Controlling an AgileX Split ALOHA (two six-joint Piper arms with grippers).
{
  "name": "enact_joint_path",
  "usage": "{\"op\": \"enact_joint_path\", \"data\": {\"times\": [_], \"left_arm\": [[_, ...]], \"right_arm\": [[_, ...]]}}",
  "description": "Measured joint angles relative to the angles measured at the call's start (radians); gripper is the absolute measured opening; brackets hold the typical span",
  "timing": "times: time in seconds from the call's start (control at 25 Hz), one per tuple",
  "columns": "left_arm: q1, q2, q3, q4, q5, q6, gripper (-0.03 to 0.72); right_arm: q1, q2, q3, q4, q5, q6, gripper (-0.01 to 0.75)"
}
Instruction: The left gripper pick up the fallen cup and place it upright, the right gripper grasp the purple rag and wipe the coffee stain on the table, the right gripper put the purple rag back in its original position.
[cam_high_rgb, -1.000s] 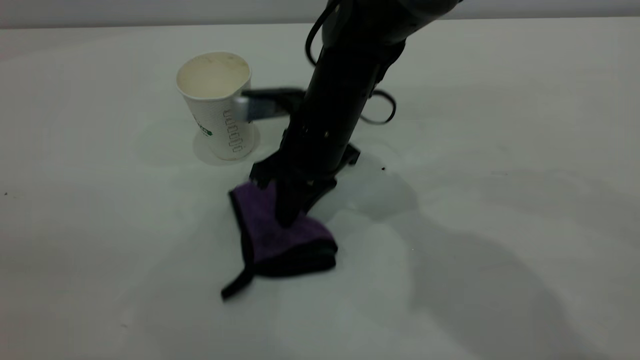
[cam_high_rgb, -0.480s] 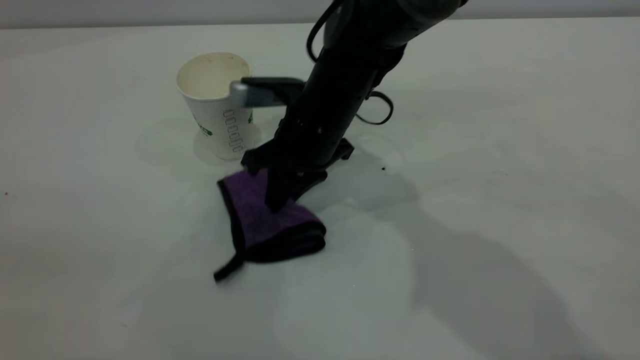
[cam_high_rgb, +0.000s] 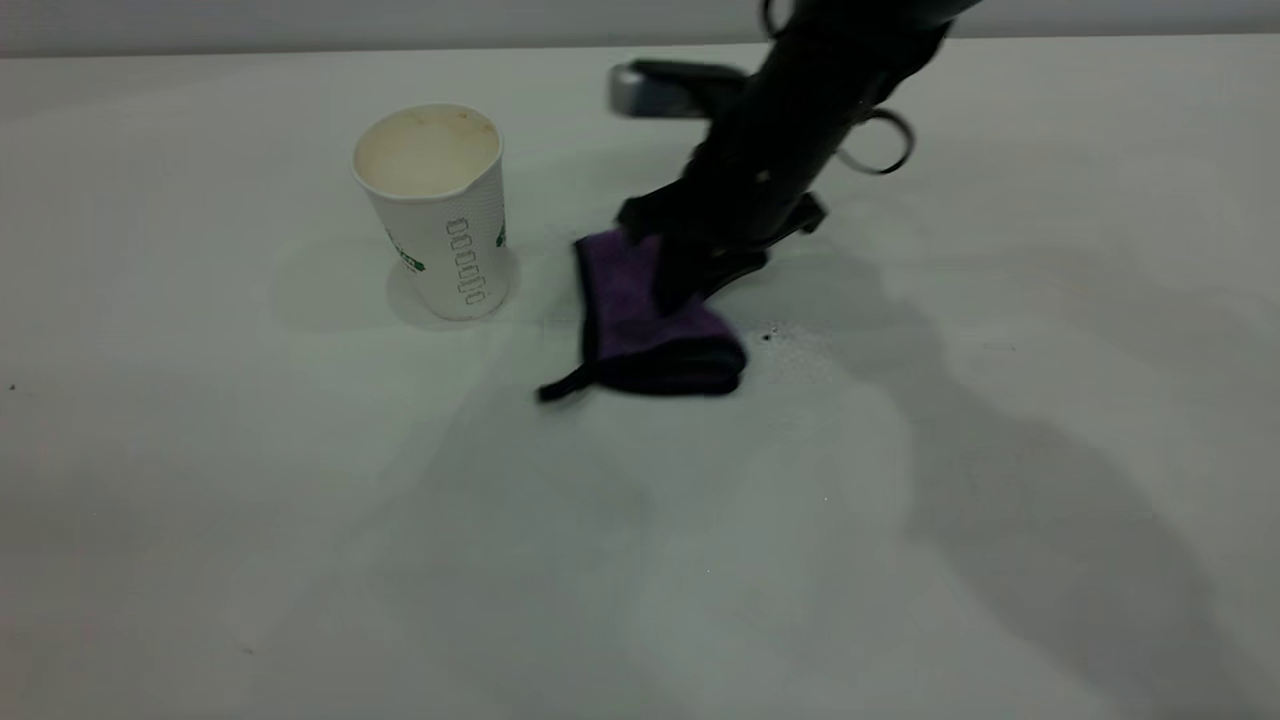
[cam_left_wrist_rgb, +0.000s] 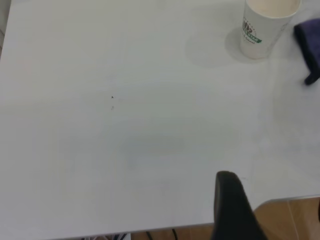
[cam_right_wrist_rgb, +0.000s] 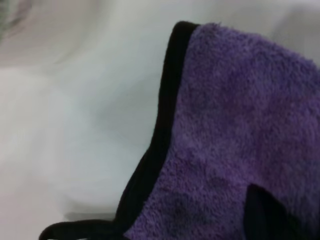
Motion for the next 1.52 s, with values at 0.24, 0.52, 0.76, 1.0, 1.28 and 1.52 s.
{"op": "enact_joint_path", "data": {"times": [0.24,0.52,0.76,1.0,1.28,1.52], "left_arm": [[0.000,0.000,0.000,0.000,0.000,0.000,0.470],[0.000,0.000,0.000,0.000,0.000,0.000,0.470],[0.000,0.000,0.000,0.000,0.000,0.000,0.470],[0.000,0.000,0.000,0.000,0.000,0.000,0.470],[0.000,0.000,0.000,0.000,0.000,0.000,0.470],[0.000,0.000,0.000,0.000,0.000,-0.001,0.470]], "right_arm": [[-0.109,-0.005,-0.002,-0.067,0.012,0.005,0.080],[-0.230,-0.011,-0.006,-0.147,0.147,0.045,0.089],[-0.268,-0.012,-0.009,-0.185,0.258,0.060,0.123],[-0.268,-0.062,0.004,-0.264,0.307,0.059,0.289],[-0.268,-0.294,0.010,-0.277,0.448,0.069,0.388],[-0.268,-0.497,0.012,-0.285,0.615,0.127,0.390]]}}
